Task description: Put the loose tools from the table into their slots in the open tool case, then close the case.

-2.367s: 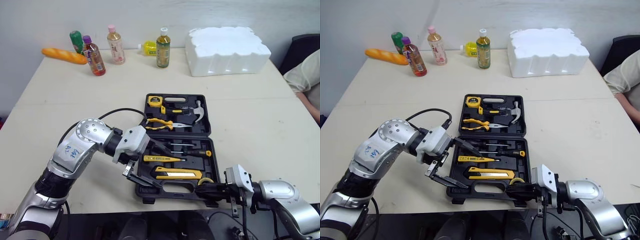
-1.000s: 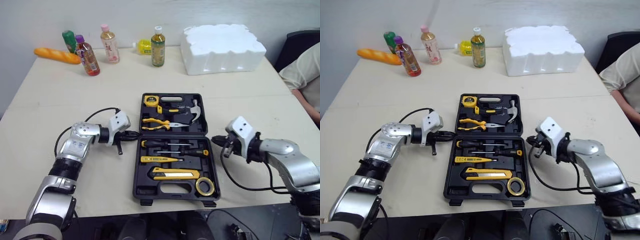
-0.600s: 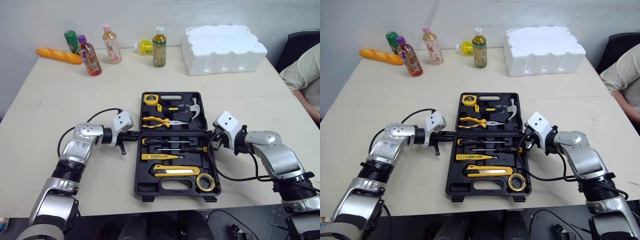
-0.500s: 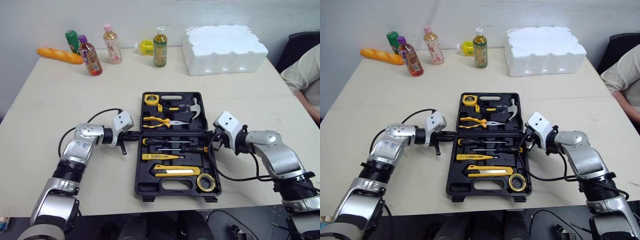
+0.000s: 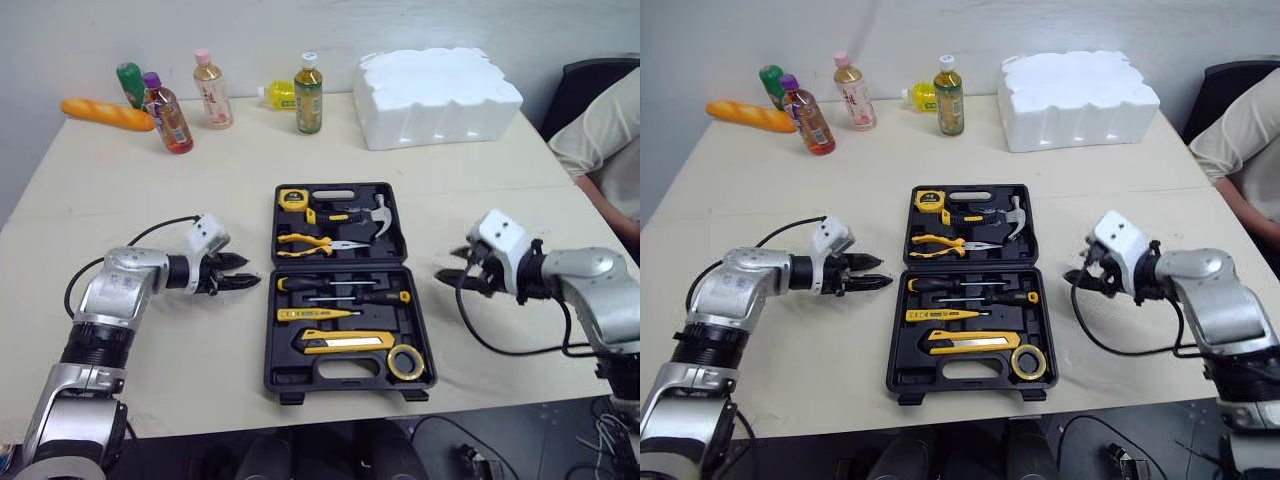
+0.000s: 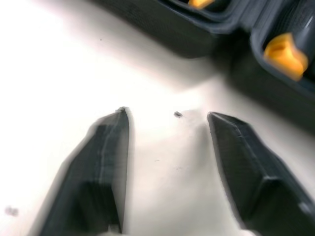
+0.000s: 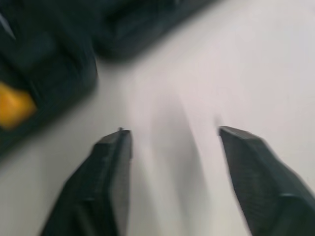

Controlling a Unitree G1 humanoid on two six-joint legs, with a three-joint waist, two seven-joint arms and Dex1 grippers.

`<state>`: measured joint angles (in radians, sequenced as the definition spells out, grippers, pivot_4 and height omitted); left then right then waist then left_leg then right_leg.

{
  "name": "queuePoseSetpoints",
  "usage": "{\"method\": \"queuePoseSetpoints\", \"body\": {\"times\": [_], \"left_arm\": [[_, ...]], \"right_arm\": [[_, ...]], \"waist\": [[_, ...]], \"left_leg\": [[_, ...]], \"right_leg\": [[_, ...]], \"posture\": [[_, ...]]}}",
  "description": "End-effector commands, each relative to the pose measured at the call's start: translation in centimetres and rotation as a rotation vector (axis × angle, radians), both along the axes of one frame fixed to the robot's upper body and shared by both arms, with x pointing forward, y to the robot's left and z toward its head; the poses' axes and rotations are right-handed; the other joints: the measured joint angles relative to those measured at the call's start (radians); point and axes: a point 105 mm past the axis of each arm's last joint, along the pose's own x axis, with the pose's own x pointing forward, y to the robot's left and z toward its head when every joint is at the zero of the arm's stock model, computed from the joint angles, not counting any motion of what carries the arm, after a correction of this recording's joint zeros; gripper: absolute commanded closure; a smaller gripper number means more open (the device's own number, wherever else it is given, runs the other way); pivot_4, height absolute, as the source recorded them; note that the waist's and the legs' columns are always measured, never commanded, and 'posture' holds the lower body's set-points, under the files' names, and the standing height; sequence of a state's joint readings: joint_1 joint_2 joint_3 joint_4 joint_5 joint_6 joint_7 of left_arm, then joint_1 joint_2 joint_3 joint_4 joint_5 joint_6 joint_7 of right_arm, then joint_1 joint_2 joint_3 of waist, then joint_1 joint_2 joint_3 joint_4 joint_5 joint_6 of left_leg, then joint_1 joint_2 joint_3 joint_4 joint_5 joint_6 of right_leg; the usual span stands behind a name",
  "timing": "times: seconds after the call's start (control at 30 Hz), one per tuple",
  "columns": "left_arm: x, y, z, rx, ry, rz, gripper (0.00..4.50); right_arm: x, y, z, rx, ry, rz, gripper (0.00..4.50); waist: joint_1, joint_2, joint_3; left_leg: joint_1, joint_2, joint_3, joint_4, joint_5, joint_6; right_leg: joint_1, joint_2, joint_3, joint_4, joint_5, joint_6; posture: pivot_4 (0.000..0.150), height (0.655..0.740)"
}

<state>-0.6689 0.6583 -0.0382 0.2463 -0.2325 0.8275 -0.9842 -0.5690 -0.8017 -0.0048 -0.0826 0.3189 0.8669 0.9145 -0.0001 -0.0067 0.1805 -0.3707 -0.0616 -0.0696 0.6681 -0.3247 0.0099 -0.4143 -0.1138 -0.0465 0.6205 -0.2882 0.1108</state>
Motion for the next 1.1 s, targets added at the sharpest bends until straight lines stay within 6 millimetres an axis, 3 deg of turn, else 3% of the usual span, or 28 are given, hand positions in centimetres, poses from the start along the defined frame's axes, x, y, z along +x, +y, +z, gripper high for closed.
{"method": "queuePoseSetpoints", "body": {"times": [0.03,0.1,0.27,0.4,0.6,0.83,0.93,1.0,1.1], "left_arm": [[1.3,-1.4,3.6,-0.06,-0.013,0.073,0.01],[1.6,-2.1,4.3,-0.096,0.019,0.098,0.01],[2.9,-2.5,3.7,-0.07,0.081,0.209,0.01],[3.3,-2.7,3.0,-0.048,0.095,0.232,0.01],[3.2,-3.8,2.9,-0.068,0.096,0.207,0.01],[3.5,-3.9,0.7,-0.026,0.133,0.251,0.01],[3.2,-4.4,0.5,-0.086,0.18,0.239,0.01],[3.1,-4.3,-0.2,-0.089,0.214,0.259,0.53],[2.9,-3.7,-1.3,-0.014,0.212,0.253,1.58]], "right_arm": [[0.7,0.4,2.1,0.051,0.012,-0.055,0.02],[1.4,0.4,2.3,0.094,0.031,-0.106,0.02],[2.5,1.9,2.2,0.203,0.118,-0.185,0.02],[3.0,2.0,1.1,0.124,0.107,-0.223,0.02],[3.7,2.2,0.4,0.153,0.141,-0.266,0.02],[4.5,2.7,-1.2,0.186,0.211,-0.33,0.02],[5.1,2.6,-1.9,0.203,0.224,-0.356,0.02],[5.3,2.4,-2.4,0.216,0.234,-0.383,0.0],[5.5,2.7,-2.1,0.217,0.209,-0.373,0.83]], "waist": [[0.006,0.0,0.0],[0.016,0.0,0.0],[0.016,0.0,0.0],[0.014,0.0,0.0],[0.006,0.0,0.0],[-0.001,0.0,0.0],[0.0,0.0,0.0],[-0.001,0.0,-0.001],[-0.002,0.0,-0.001]], "left_leg": [[0.0,0.0,-0.001,0.0,0.0,0.0],[-0.002,-0.002,-0.004,0.0,0.0,0.0],[-0.003,-0.005,-0.002,-0.001,0.0,0.001],[-0.007,-0.006,0.001,-0.001,0.001,0.0],[-0.009,-0.006,0.003,-0.001,0.001,0.0],[-0.008,-0.006,0.004,0.0,0.002,0.0],[-0.007,-0.006,0.004,0.0,0.002,-0.001],[-0.007,-0.006,0.004,0.0,0.002,-0.001],[-0.005,-0.006,0.004,0.0,0.002,-0.001]], "right_leg": [[0.0,0.0,0.0,0.0,0.0,0.0],[-0.001,0.001,0.001,-0.001,0.0,0.0],[-0.003,-0.001,0.003,0.0,0.0,0.0],[-0.012,-0.001,0.001,0.005,0.0,0.0],[-0.014,-0.001,0.002,0.006,0.0,0.0],[-0.014,-0.001,0.002,0.007,0.0,0.0],[-0.013,-0.001,0.002,0.007,0.0,0.0],[-0.013,-0.001,0.002,0.007,0.0,0.0],[-0.011,-0.001,0.003,0.008,0.0,0.0]], "posture": [[0.15,0.739],[0.15,0.739],[0.15,0.739],[0.15,0.739],[0.15,0.739],[0.15,0.739],[0.15,0.739],[0.15,0.739],[0.15,0.739]]}}
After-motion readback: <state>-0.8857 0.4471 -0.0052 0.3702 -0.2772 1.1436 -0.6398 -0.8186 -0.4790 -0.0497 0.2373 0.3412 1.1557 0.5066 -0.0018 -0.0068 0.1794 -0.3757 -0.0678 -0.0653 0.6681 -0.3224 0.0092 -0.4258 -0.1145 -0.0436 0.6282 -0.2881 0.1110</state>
